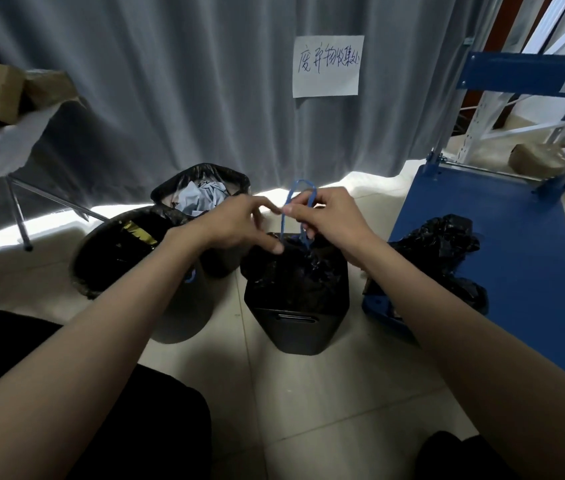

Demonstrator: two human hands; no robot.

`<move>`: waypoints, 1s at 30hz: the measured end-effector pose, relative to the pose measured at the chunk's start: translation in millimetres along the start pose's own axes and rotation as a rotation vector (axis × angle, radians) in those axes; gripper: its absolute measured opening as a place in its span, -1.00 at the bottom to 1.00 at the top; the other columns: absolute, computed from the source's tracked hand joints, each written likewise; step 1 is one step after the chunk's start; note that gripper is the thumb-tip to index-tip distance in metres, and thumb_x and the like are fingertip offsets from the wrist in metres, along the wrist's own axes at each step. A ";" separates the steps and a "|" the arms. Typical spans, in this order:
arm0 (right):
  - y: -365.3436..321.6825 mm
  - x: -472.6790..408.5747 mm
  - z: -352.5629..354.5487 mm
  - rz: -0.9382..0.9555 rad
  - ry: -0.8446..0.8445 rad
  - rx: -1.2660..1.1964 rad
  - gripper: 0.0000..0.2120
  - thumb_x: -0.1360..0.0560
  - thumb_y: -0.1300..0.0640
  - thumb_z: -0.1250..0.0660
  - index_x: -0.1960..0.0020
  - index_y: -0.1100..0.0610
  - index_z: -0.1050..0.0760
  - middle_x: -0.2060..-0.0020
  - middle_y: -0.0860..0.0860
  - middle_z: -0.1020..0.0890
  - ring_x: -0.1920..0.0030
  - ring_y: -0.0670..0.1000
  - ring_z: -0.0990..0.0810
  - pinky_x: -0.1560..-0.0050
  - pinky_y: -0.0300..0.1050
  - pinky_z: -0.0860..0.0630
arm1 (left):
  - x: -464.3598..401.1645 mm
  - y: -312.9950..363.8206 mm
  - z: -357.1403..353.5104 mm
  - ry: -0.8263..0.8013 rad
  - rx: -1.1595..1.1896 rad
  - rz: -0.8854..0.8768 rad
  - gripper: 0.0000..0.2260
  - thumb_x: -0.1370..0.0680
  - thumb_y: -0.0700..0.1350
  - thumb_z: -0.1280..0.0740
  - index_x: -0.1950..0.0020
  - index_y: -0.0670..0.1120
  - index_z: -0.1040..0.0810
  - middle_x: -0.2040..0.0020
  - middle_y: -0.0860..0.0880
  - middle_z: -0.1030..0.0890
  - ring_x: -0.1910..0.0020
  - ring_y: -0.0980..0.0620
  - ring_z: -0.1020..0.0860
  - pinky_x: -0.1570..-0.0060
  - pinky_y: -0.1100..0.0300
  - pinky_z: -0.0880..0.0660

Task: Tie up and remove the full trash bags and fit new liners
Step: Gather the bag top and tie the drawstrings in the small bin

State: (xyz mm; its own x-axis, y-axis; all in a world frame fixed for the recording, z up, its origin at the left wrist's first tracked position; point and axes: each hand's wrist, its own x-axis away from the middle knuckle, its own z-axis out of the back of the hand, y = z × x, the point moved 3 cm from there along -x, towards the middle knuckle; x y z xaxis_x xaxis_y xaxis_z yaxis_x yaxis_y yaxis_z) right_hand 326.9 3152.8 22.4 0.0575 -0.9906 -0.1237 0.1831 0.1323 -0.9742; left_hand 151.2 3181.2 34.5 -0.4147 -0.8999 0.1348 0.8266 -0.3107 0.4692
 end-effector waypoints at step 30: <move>81.3 -38.0 26.7 -0.186 0.219 0.282 -0.68 -0.41 -0.15 -0.47 0.19 0.12 -0.57 0.20 0.09 -0.68 0.10 0.01 -0.63 0.03 -0.09 -0.55 | -5.6 6.4 -6.0 0.436 0.216 0.126 -0.94 -0.45 -0.15 -0.47 0.19 -0.12 -0.66 0.31 -0.01 -0.66 0.33 0.21 -0.58 0.33 0.42 -0.44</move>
State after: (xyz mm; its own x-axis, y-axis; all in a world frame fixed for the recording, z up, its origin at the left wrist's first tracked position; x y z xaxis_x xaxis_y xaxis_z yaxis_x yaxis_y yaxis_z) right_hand 365.9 3202.1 -47.0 -0.2073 -0.9781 -0.0174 0.4347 -0.0762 -0.8973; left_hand 161.1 3182.4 31.6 -0.0811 -0.9848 -0.1538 0.7432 -0.1626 0.6490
